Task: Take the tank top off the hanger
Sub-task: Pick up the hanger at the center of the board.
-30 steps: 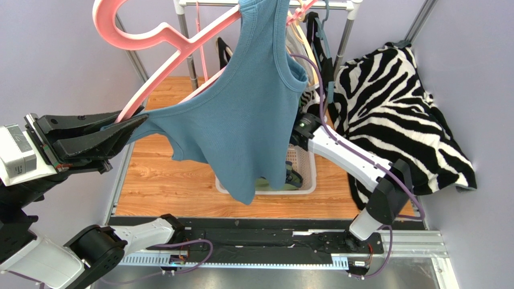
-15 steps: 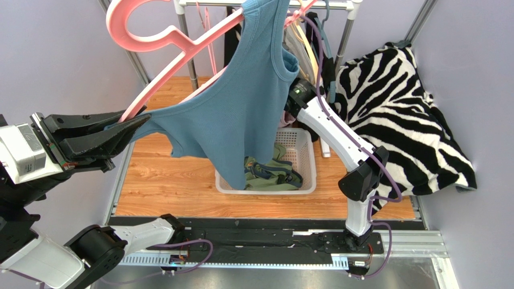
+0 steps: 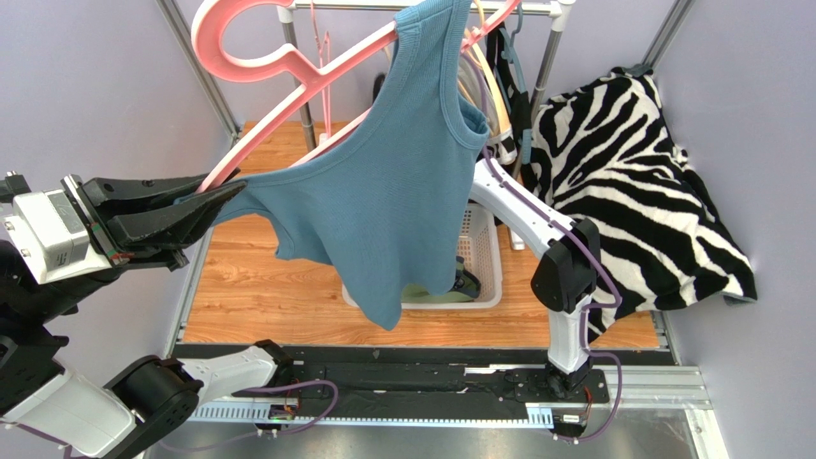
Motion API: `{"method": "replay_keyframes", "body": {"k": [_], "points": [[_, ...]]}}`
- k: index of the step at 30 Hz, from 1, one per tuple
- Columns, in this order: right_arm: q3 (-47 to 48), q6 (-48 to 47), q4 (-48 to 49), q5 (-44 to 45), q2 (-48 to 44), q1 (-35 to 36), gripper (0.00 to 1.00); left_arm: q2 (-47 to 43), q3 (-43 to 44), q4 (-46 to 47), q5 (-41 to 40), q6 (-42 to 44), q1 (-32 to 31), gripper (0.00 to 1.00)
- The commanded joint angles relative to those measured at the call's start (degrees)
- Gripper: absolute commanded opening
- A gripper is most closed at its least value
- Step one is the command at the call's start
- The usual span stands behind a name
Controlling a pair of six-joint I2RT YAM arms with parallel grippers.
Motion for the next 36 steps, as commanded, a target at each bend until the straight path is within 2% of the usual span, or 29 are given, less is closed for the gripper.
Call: {"method": "replay_keyframes", "body": {"k": [1,6,9,10,12,13,16,19,25,28,32,36], "points": [[-9.16,1.09,4.98,2.31,-0.64,-0.20,0.00,0.85,1.44,4.83,-1.62,2.39,0.24,0.00],[-16.76,-1.98,8.77,8.19,-2.50,-0.28,0.00,1.38,1.44,5.00,-2.50,3.97,0.24,0.00],[-21.41,-0.41,7.62,8.56,-5.72,-0.11,0.17,1.29,0.83,5.53,-3.72,5.98,0.32,0.00],[-23.34,1.34,8.14,8.29,-7.23,-0.11,0.30,1.38,0.31,5.71,-4.34,6.77,0.24,0.00],[-29.31,3.02,9.73,7.33,-12.74,-0.11,0.34,1.20,-0.49,6.06,-6.70,9.05,0.24,0.00],[-31.25,5.90,10.17,6.89,-14.87,-0.11,0.41,1.20,-1.18,6.76,-7.59,9.68,0.32,0.00],[-37.23,8.38,10.35,3.90,-23.19,-0.20,0.55,1.11,-2.24,9.38,-12.42,11.00,0.32,0.00],[-41.80,10.23,10.26,1.00,-31.11,-0.02,0.61,1.64,-2.42,11.94,-17.79,11.96,0.32,0.00],[-46.55,11.73,7.45,-4.62,-41.68,0.15,0.64,2.61,-3.74,9.50,-12.44,14.43,0.24,0.00],[-47.53,11.90,7.10,-6.82,-45.47,0.07,0.64,2.61,-3.83,9.40,-13.40,14.69,0.24,0.00],[-45.08,11.99,4.38,-13.83,-44.69,0.16,0.60,2.26,-2.08,9.58,-13.49,13.20,0.24,0.00],[-41.73,10.76,1.74,-19.74,-39.61,1.21,0.59,1.21,-1.63,9.66,-14.89,13.99,0.24,0.00]]}}
